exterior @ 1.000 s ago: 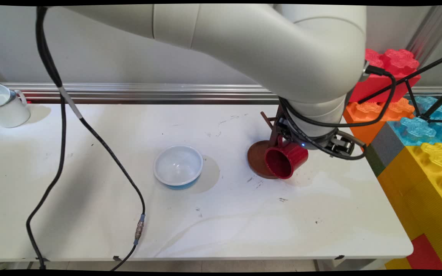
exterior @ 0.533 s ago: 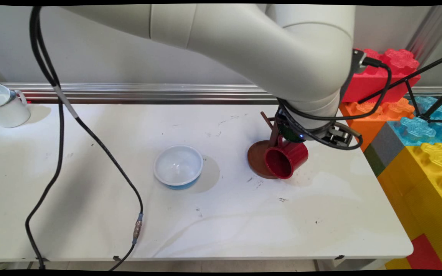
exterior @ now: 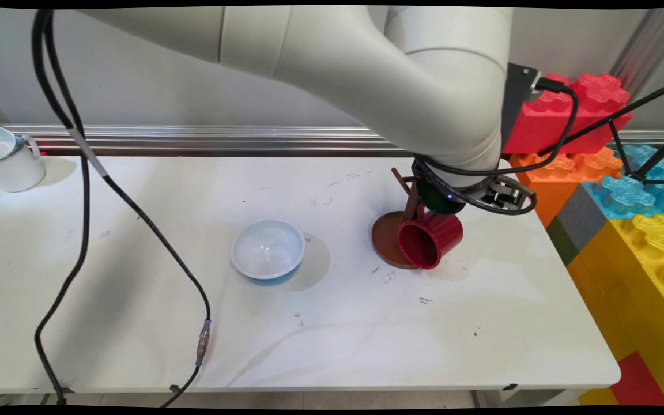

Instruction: Pick up the green mug from the rack

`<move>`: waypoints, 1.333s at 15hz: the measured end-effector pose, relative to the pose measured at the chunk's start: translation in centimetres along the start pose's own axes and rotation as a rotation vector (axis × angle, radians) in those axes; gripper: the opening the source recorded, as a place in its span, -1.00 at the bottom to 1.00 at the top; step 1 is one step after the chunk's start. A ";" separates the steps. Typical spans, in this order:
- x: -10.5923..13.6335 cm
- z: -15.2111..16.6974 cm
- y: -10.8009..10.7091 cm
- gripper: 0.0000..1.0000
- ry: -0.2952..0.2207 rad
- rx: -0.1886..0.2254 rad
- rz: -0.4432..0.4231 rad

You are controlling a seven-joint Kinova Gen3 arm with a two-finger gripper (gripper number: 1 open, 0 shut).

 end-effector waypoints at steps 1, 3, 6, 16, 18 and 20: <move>-0.1 0.1 -0.1 1.00 0.001 -0.001 -0.002; -0.4 0.2 -0.3 1.00 0.004 -0.003 -0.005; -0.6 0.5 -0.5 1.00 0.013 -0.009 -0.010; -1.0 1.8 -1.4 1.00 0.058 -0.047 -0.049; -1.0 2.0 -1.4 1.00 0.064 -0.057 -0.058; -1.0 2.2 -1.5 1.00 0.071 -0.069 -0.069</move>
